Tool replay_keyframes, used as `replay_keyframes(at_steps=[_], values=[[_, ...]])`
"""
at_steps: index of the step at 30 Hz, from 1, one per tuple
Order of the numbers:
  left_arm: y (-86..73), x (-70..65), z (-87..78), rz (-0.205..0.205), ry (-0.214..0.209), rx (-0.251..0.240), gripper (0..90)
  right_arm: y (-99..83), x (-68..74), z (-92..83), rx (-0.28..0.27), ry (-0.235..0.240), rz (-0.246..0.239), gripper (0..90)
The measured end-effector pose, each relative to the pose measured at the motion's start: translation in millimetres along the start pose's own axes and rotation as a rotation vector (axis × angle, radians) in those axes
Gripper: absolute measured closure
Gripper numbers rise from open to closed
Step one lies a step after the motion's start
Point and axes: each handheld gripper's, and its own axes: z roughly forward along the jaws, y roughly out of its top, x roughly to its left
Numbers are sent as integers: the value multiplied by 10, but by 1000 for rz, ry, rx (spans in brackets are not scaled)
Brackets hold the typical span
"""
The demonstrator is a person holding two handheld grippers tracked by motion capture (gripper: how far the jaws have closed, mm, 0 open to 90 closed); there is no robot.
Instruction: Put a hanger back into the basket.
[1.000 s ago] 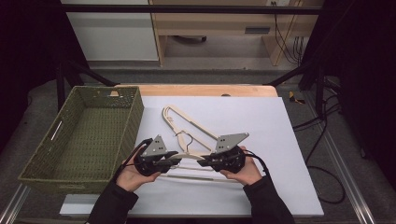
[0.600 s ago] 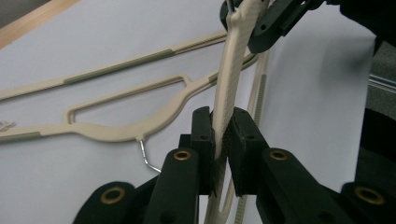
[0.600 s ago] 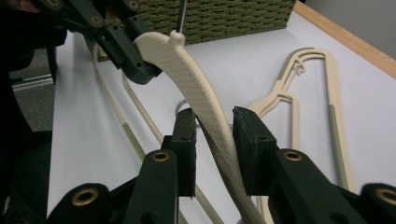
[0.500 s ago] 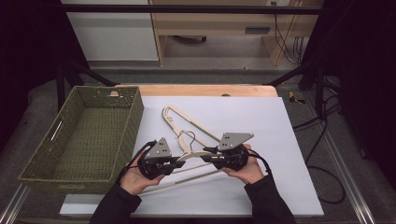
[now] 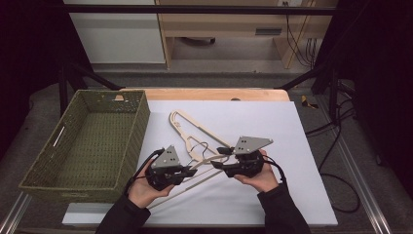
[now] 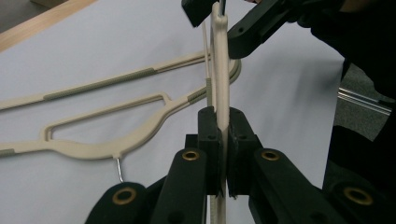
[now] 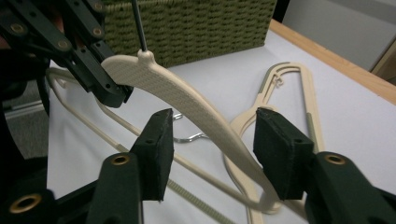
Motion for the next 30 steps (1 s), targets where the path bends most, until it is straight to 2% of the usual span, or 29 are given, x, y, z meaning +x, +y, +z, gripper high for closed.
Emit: replay_keyframes(at_steps=[2,6,10,13,19,22,27,30], values=[[2,7,-7,-8,17,2,864,1,-12,-57,-23,-8,14,436],[4,28,-32,-25,51,-13,864,-15,-52,-152,-52,-56,46,327],[16,52,-94,-48,82,-30,864,-51,-78,-223,-60,-117,74,222],[37,66,-158,-54,101,-45,863,-101,-102,-279,-53,-145,98,184],[116,78,-351,-63,137,-91,864,-240,-164,-389,-61,-205,164,118],[158,89,-435,-60,141,-110,863,-311,-203,-449,-74,-216,196,110],[247,126,-592,-61,144,-148,864,-428,-230,-512,-75,-246,214,105],[318,148,-708,-56,154,-160,863,-482,-232,-551,-75,-246,225,95]])
